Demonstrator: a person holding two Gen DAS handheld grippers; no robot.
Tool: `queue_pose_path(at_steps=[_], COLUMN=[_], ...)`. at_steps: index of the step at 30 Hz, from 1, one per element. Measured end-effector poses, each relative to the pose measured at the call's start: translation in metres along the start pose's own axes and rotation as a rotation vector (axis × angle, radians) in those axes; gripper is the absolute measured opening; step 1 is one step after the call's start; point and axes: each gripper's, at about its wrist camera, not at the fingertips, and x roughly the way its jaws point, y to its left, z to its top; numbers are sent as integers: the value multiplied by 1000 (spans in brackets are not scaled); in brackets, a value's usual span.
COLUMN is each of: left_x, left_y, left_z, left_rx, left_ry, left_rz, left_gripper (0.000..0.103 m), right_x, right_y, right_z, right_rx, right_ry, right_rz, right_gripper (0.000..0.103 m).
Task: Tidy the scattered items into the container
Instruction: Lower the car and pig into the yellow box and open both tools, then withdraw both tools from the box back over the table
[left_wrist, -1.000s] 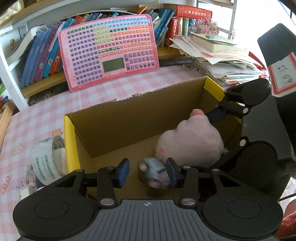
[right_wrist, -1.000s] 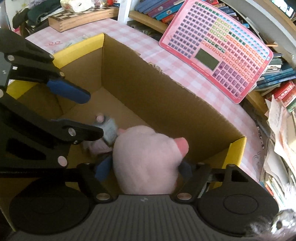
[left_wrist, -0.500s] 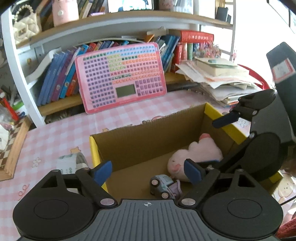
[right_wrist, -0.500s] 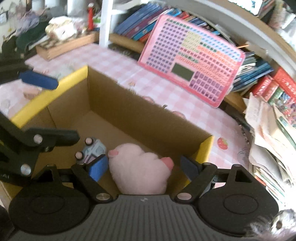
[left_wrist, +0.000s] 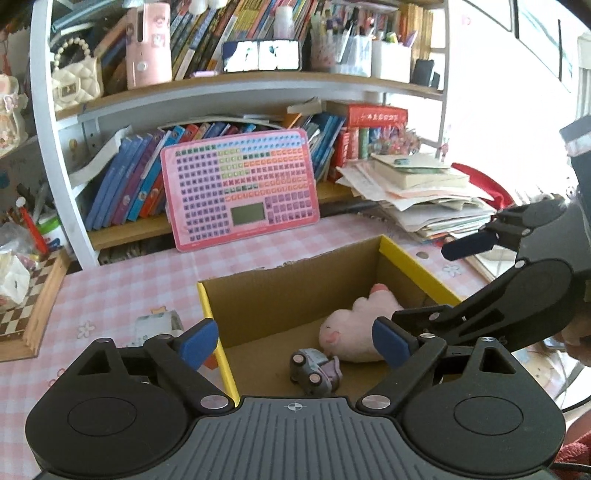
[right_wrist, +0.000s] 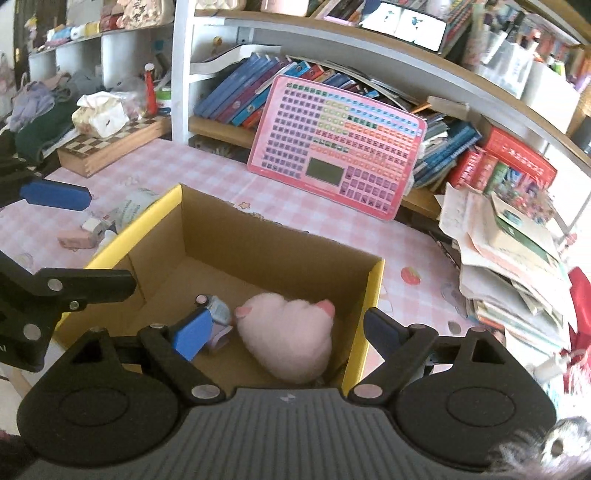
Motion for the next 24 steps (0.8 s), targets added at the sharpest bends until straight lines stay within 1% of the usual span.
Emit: queue_pose_path(at_steps=[2, 6, 11, 16, 24], left_x=[-8, -25, -50, -78, -111], left_y=[0, 1, 9, 23, 39], left_z=[-4, -13, -28, -49, -82], left_rx=[3, 18, 41, 27, 28], left_ry=[-7, -19, -36, -35, -4], left_rz=[-15, -39, -47, -49, -73], left_gripper=[93, 93, 93, 93, 93], right_x=[-9, -31, -53, -68, -93], right_y=[5, 14, 30, 49, 96], right_z=[-5, -15, -28, -45, -69], right_rx=[21, 71, 151, 259, 316], right_ry=[-7, -55, -106, -106, -83], right_rz=[-14, -39, -90, -133, -175], right_gripper=[89, 89, 89, 89, 89])
